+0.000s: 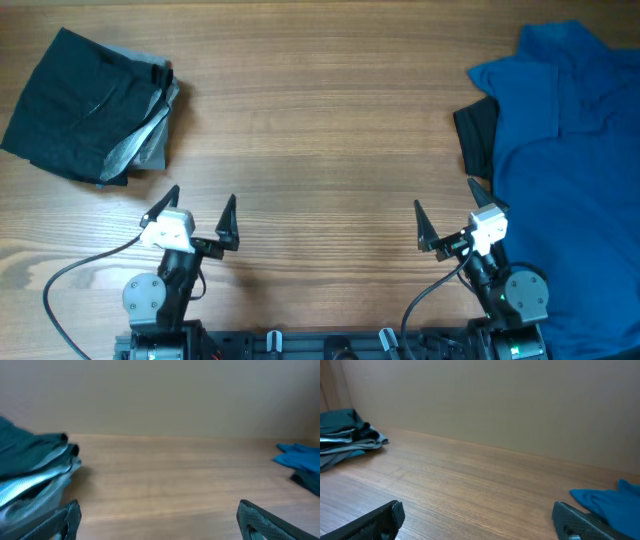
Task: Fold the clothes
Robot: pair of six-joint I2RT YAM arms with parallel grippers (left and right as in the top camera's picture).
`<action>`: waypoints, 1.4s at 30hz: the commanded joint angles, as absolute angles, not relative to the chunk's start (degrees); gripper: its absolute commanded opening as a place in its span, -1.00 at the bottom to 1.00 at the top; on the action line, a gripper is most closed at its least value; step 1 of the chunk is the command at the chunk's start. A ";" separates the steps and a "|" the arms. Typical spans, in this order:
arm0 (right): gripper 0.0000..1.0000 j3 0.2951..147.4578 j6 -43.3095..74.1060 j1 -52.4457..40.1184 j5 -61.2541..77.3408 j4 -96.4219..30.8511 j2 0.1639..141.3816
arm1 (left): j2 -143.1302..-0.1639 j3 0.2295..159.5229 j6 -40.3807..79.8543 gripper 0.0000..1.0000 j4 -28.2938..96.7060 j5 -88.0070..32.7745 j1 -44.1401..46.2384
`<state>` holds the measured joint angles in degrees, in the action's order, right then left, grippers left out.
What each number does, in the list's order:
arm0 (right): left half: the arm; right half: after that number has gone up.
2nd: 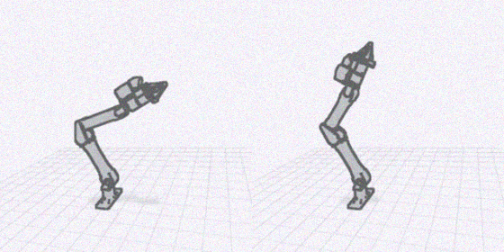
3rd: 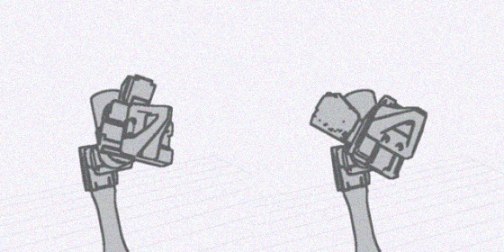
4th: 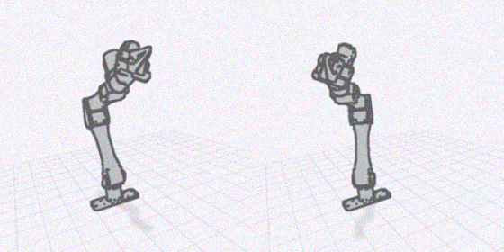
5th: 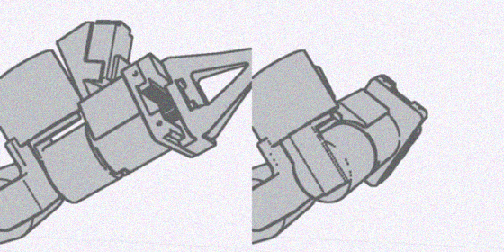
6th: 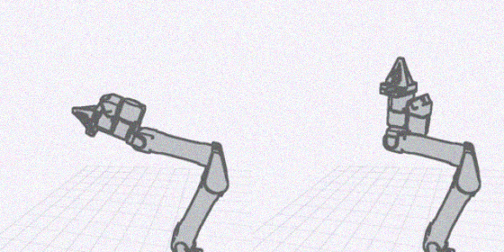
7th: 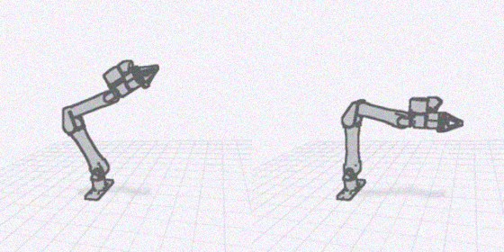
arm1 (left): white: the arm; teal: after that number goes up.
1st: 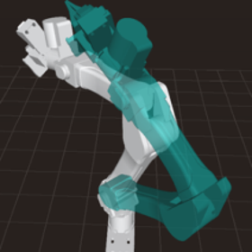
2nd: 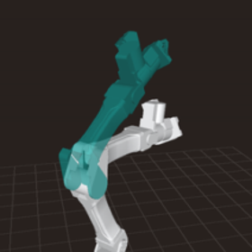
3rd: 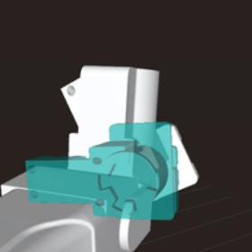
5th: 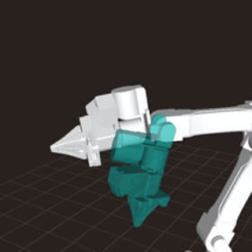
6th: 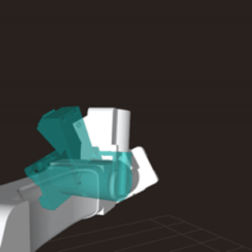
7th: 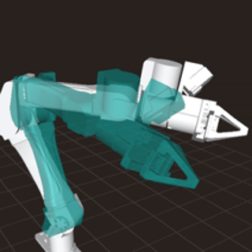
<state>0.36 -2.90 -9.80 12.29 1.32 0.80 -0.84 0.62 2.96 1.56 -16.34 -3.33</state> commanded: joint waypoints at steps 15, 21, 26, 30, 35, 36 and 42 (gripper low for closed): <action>0.99 68.47 7.51 -9.50 21.91 -37.06 64.60 | -54.35 62.57 7.77 1.00 48.38 -23.31 -2.96; 0.99 79.09 13.72 1.32 4.86 -35.62 85.27 | -74.65 71.50 7.81 1.00 52.58 -23.62 -2.96; 0.67 79.09 21.17 21.67 14.74 -33.08 101.21 | -77.17 71.48 7.79 1.00 52.56 -23.59 -2.94; 0.50 79.09 21.43 26.39 13.91 -26.70 111.92 | -77.17 71.48 7.77 1.00 52.14 -23.57 -2.94; 0.44 79.07 21.43 27.14 13.39 -21.15 121.54 | -77.17 71.48 7.77 1.00 52.99 -23.57 -2.94; 0.44 79.07 21.43 27.14 13.10 -20.40 122.15 | -77.17 71.48 7.77 1.00 53.08 -23.57 -2.94; 0.44 79.09 17.72 28.93 8.34 -24.67 122.69 | -77.17 71.48 7.77 1.00 53.43 -23.57 -2.94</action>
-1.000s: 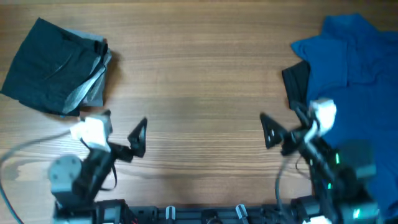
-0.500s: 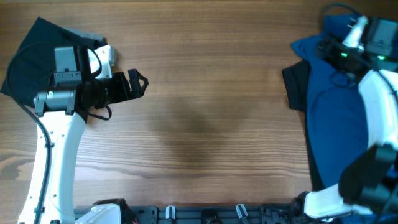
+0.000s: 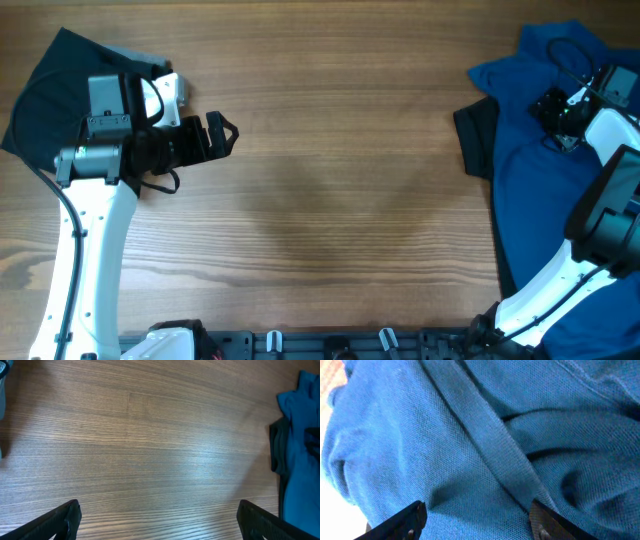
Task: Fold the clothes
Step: 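Reach the right gripper to the blue polo shirt and grasp it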
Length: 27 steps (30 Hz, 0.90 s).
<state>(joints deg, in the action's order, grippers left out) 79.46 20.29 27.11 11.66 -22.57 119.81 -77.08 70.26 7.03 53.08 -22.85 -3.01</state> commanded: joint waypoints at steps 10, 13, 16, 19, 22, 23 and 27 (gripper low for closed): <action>0.52 79.11 5.78 35.59 24.49 -26.55 120.68 | -77.17 71.48 7.77 1.00 53.47 -23.57 -2.94; 0.47 78.65 4.03 33.12 23.42 -27.55 120.77 | -77.17 71.48 7.77 1.00 53.45 -23.57 -2.94; 0.20 77.89 4.69 31.03 19.64 -26.68 121.12 | -77.17 71.48 7.79 1.00 53.47 -23.59 -2.94; -0.38 77.89 5.93 30.79 19.05 -26.59 121.38 | -77.17 71.48 7.79 1.00 53.45 -23.59 -2.94; -0.55 78.06 5.98 30.81 20.91 -26.46 119.70 | -77.17 71.48 7.77 1.00 53.45 -23.59 -2.94; -0.56 78.06 5.96 30.81 22.33 -26.15 118.30 | -77.17 71.48 7.77 1.00 53.45 -23.59 -2.94; -0.91 78.06 6.20 30.74 28.95 -24.88 109.91 | -77.14 71.50 7.77 1.00 53.43 -23.59 -2.94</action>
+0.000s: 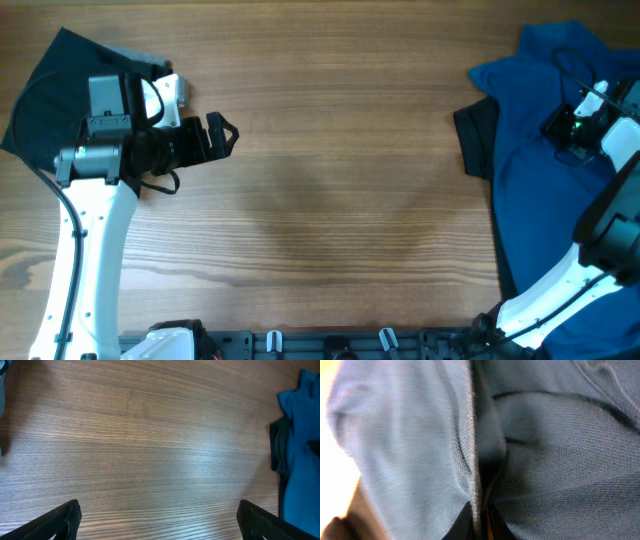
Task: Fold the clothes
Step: 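Reach the right gripper to the blue polo shirt and grasp it, then drag the blue polo leftward with the right gripper onto the table center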
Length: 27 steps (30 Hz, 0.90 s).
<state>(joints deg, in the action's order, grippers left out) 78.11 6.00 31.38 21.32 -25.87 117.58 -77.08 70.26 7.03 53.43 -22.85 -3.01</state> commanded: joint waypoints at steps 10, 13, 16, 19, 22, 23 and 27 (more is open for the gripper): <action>-0.91 78.04 8.14 30.55 33.76 -28.64 98.13 | -75.88 71.50 7.79 0.99 53.71 -23.59 -2.96; -0.91 78.17 12.47 28.49 40.03 -28.60 96.68 | -73.32 72.99 7.79 0.83 54.39 -23.59 -3.01; -0.91 79.64 13.74 19.86 43.72 -29.43 90.91 | -68.40 79.83 7.79 0.72 58.59 -22.20 -3.03; -0.91 80.03 14.24 0.43 43.05 -28.99 84.60 | -63.57 88.14 7.81 0.68 63.33 -17.74 -3.01; -0.91 80.03 15.07 -26.55 42.44 -27.42 86.52 | -59.48 94.50 7.81 0.69 65.45 -11.29 -3.01; -0.91 80.03 14.96 -37.85 42.41 -26.41 89.03 | -58.28 95.68 7.79 0.68 65.43 -8.86 -3.01; 0.34 80.03 11.97 -59.16 31.46 -31.11 95.66 | -56.14 96.40 7.70 0.86 65.43 -2.44 -3.01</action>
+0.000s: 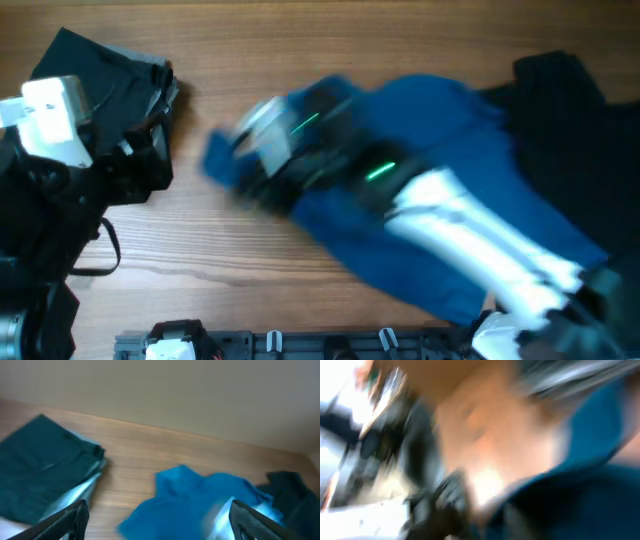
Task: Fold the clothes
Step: 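Drag the blue polo leftward with the right gripper onto the table center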
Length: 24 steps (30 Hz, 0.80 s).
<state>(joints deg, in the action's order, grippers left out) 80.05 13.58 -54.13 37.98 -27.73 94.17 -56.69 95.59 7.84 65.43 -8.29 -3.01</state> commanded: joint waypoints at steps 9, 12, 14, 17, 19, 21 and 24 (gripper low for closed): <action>0.41 80.03 18.48 -31.42 18.83 -44.42 79.26 | -62.24 96.36 4.49 0.73 67.92 -13.41 -2.76; 0.38 80.03 23.46 -19.38 18.90 -46.46 76.69 | -69.87 95.22 1.67 0.50 70.17 -20.73 -0.05; 0.35 80.03 25.67 -11.84 20.58 -48.73 76.36 | -77.82 94.43 -0.47 0.33 70.08 -22.94 4.32; 0.34 80.03 25.47 -5.15 20.99 -52.56 76.38 | -93.38 94.43 -4.47 -0.31 66.43 -22.83 11.75; 0.34 80.03 25.47 -3.95 20.73 -52.58 76.38 | -100.71 94.43 -5.50 -0.61 62.59 -22.72 14.26; 0.34 80.03 25.47 -3.16 19.11 -52.99 76.38 | -108.29 94.43 -5.78 -0.91 58.41 -22.72 16.16; 0.34 80.03 23.22 -3.03 14.11 -53.58 76.40 | -117.73 94.43 -5.78 -0.92 52.07 -22.76 17.17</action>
<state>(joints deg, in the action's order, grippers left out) 79.33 24.67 -3.36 19.09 -53.43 76.58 -110.87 94.76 -4.23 56.01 -21.56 16.47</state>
